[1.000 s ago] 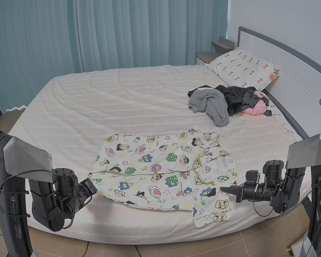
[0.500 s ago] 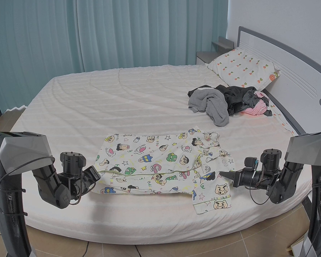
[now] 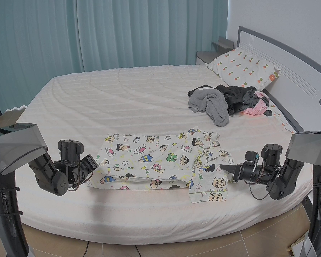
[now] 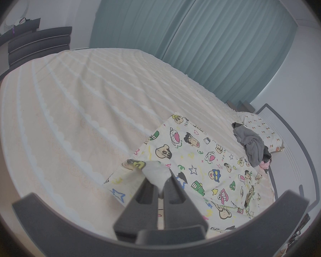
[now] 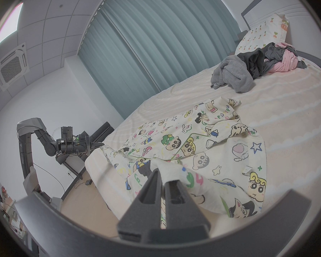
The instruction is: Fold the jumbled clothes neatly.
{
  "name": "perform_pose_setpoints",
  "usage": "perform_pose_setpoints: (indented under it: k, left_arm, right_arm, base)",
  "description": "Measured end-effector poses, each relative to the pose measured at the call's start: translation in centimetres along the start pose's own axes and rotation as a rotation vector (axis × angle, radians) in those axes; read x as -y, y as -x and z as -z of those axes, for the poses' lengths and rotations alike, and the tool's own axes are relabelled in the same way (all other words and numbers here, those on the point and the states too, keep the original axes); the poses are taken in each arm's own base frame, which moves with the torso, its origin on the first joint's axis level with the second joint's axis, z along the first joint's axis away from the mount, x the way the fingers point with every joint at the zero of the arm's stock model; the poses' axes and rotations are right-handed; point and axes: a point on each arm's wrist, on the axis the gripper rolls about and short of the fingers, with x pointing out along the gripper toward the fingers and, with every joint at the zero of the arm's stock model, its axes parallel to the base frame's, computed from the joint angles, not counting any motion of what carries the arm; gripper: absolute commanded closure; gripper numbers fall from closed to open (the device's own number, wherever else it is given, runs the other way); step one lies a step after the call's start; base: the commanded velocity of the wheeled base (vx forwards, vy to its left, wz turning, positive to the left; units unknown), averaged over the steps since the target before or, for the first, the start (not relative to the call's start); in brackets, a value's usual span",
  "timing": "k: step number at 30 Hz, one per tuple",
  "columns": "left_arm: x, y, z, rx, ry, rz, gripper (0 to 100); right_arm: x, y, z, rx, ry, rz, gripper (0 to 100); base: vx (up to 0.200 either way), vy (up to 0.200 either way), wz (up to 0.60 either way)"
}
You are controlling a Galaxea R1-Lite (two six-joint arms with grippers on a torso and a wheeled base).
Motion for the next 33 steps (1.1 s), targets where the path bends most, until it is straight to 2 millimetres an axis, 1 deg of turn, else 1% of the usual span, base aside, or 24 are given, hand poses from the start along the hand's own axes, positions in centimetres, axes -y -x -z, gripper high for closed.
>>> perform_pose_setpoints:
  k: [8, 12, 16, 21, 24, 27, 33]
  left_arm:
    - [-0.3, 2.0, 0.4, -0.199, -0.024, -0.061, 100]
    - [0.6, 2.7, -0.6, -0.244, 0.011, -0.027, 100]
    - [1.1, 3.1, -1.4, -0.27, 0.04, -0.041, 100]
    - [1.9, 3.0, -2.5, -0.274, 0.085, -0.051, 100]
    - [2.2, 2.8, -3.0, -0.275, 0.108, -0.057, 100]
    - [2.1, 2.6, -3.2, -0.314, 0.12, -0.095, 100]
    - [2.6, 1.4, -4.7, -0.35, 0.205, -0.125, 100]
  right_arm:
    - [-0.5, 0.5, 0.2, -0.012, -0.007, -0.006, 100]
    - [-0.7, 0.7, 0.0, -0.011, -0.007, -0.008, 100]
    - [-0.8, 0.9, -0.3, -0.004, -0.006, -0.008, 100]
    - [-0.9, 1.0, -0.6, 0.005, -0.012, -0.009, 100]
    - [-0.9, 1.1, -0.9, 0.012, -0.021, -0.009, 100]
    - [-1.0, 1.1, -1.2, 0.021, -0.033, -0.012, 100]
    - [-1.1, 0.9, -1.8, 0.034, -0.068, -0.015, 100]
  base:
    - [0.0, 0.0, 0.0]
    - [0.0, 0.0, 0.0]
    - [0.0, 0.0, 0.0]
    - [0.0, 0.0, 0.0]
    - [0.0, 0.0, 0.0]
    - [0.0, 0.0, 0.0]
    - [0.0, 0.0, 0.0]
